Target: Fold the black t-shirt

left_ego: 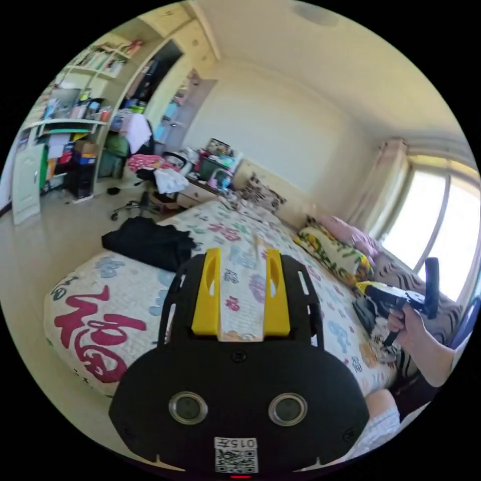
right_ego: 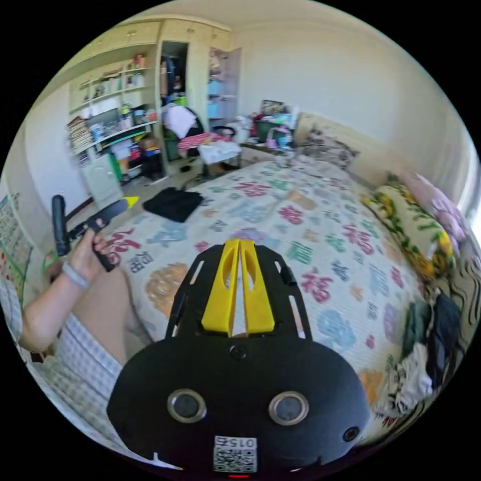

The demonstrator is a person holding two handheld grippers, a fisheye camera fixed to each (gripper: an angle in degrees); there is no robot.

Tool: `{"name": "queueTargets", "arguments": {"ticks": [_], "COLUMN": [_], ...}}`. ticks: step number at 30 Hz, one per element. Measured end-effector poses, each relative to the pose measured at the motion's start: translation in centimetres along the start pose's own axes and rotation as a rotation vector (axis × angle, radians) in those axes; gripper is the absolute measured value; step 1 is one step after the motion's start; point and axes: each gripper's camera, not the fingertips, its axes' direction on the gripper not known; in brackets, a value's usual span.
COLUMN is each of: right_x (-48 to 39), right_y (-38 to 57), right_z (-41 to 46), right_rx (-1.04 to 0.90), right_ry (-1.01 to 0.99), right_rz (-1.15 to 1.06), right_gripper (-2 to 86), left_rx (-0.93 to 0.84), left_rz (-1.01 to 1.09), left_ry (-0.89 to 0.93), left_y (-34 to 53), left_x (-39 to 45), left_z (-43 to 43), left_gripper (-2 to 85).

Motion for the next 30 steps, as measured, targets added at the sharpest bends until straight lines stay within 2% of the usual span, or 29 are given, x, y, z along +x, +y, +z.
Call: {"name": "queueTargets", "arguments": {"ticks": [4,7,11,15,21,25,28,30], "right_x": [-5.0,-7.1,-8.2,-7.9,-6.2,-5.3,-4.0,-3.0], "right_y": [-5.3,-9.2,-13.2,-15.3,-17.7,-17.7,-17.6,-17.6], "right_z": [7.4,14.2,24.4,34.0,43.4,46.6,45.0,41.0], "right_rx": [-0.087,-0.206,-0.385,-0.511,-0.566,-0.64,-0.555,-0.454], "right_ry": [-0.098,-0.213,-0.339,-0.394,-0.455,-0.503,-0.567,-0.641], "right_rz": [-0.103,-0.116,-0.056,0.069,0.241,0.309,0.305,0.185], "right_gripper": [1.4,3.8,4.3,4.8,5.0,0.8,-0.7,-0.9], "left_rx": [0.035,-0.046,-0.14,-0.182,-0.193,-0.247,-0.263,-0.237], "left_rz": [-0.149,-0.219,-0.247,-0.403,-0.387,-0.37,-0.333,-0.314], "left_ry": [0.029,0.022,-0.065,0.029,0.051,0.059,0.023,-0.002], "left_y": [-1.1,-2.4,-2.8,-2.3,-3.7,-4.4,-5.0,-5.4], "left_x": [-7.7,-12.3,-17.1,-22.0,-24.7,-25.6,-25.8,-25.8], "left_z": [0.7,2.5,4.2,4.3,3.8,4.7,4.8,4.3], "left_gripper": [13.5,9.8,12.8,13.0,13.1,13.7,14.0,13.8]}}
